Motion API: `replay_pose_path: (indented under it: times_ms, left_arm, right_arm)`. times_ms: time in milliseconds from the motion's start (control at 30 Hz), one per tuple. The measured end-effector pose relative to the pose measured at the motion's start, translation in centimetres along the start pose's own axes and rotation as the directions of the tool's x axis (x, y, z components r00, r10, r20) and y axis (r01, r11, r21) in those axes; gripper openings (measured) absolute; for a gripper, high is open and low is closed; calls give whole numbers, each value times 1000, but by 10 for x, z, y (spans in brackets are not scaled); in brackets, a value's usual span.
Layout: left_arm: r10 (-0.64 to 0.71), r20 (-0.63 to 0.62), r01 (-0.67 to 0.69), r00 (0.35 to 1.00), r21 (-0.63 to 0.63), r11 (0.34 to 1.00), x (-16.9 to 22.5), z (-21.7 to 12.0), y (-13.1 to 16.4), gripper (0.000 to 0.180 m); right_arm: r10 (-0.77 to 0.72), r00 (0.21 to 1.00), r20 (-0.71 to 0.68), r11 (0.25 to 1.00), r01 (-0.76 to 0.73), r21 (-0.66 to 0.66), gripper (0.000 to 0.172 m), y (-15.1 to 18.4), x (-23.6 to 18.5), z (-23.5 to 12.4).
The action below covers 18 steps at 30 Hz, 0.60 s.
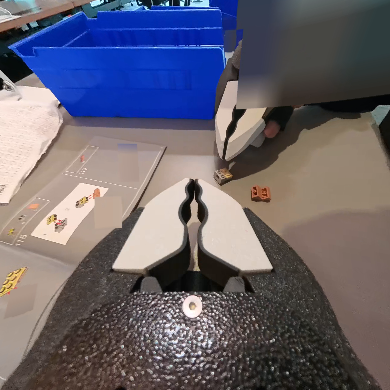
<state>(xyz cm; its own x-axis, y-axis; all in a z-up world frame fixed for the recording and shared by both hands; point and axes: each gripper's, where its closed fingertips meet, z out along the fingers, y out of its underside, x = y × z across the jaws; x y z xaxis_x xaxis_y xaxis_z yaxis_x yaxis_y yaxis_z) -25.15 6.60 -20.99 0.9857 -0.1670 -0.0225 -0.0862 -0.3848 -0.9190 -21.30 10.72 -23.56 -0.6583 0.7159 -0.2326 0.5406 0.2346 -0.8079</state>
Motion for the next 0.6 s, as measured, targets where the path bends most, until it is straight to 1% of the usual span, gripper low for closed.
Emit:
replay_pose_path:
  times_ms: [133, 600]
  left_arm:
    - [-23, -4, 23, 1000, 9, 1000, -2, -1, -1, 0]
    - [-55, 23, 55, 998, 7, 998, -8, -2, 0, 0]
  right_arm:
    - [20, 1000, 16, 1000, -20, 15, 0, -2, 0, -2]
    - [5, 1000, 14, 1000, -5, 2, 0, 0, -2, 0]
